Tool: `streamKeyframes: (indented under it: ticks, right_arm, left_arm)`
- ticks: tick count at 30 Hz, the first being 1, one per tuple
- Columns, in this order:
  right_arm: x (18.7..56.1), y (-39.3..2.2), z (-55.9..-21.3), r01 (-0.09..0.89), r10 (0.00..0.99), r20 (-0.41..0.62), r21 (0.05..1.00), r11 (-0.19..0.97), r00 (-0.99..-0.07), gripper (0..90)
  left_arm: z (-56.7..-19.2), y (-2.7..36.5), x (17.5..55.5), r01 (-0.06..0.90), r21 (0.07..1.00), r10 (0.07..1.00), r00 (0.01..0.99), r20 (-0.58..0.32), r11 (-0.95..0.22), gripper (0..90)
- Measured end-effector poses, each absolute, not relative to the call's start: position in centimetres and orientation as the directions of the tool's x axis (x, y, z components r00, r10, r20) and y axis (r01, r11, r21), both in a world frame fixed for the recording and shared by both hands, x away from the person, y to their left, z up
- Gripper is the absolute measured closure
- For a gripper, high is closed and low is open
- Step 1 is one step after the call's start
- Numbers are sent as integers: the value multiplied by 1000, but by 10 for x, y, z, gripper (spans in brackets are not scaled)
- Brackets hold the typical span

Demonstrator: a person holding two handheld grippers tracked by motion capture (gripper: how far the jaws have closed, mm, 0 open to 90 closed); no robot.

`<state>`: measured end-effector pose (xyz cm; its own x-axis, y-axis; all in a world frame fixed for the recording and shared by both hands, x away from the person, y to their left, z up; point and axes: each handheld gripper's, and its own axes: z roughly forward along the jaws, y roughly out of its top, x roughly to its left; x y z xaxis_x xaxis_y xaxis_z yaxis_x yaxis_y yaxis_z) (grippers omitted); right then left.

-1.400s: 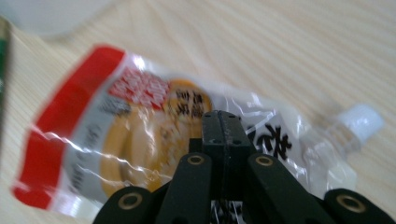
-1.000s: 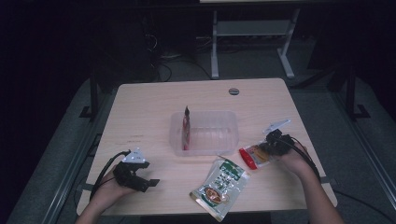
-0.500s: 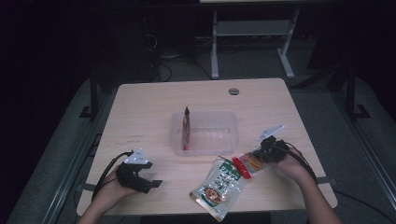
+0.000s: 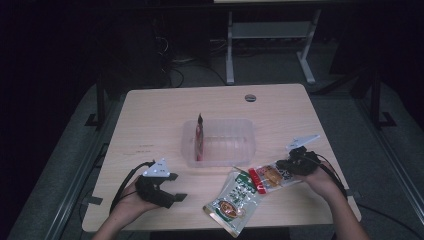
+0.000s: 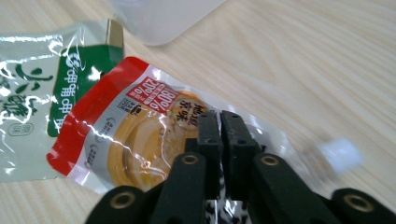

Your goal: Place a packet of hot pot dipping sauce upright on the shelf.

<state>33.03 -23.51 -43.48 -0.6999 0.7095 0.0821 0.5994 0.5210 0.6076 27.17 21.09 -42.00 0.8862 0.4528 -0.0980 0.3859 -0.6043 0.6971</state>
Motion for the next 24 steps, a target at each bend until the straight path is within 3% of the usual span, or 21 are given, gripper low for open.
streamKeyframes:
  ticks: [2, 5, 8, 19, 24]
  right_arm:
    - [326, -241, -432, 611, 728, 89, 617, 496, -680, 721]
    - [321, -252, -429, 628, 751, 107, 631, 456, -652, 615]
    - [315, -263, -424, 644, 771, 134, 647, 407, -622, 556]
    - [305, -288, -427, 675, 810, 154, 651, 348, -566, 452]
    - [302, -297, -430, 685, 817, 166, 649, 332, -553, 435]
  left_arm:
    - [-419, 200, 273, 369, 698, 432, 897, -94, -613, 237]
    - [-416, 184, 274, 349, 698, 407, 909, -90, -625, 265]
    - [-414, 168, 275, 334, 707, 382, 919, -98, -623, 353]
    - [-410, 106, 289, 267, 712, 306, 949, -77, -649, 747]
    - [-413, 79, 294, 235, 709, 272, 960, -64, -664, 880]
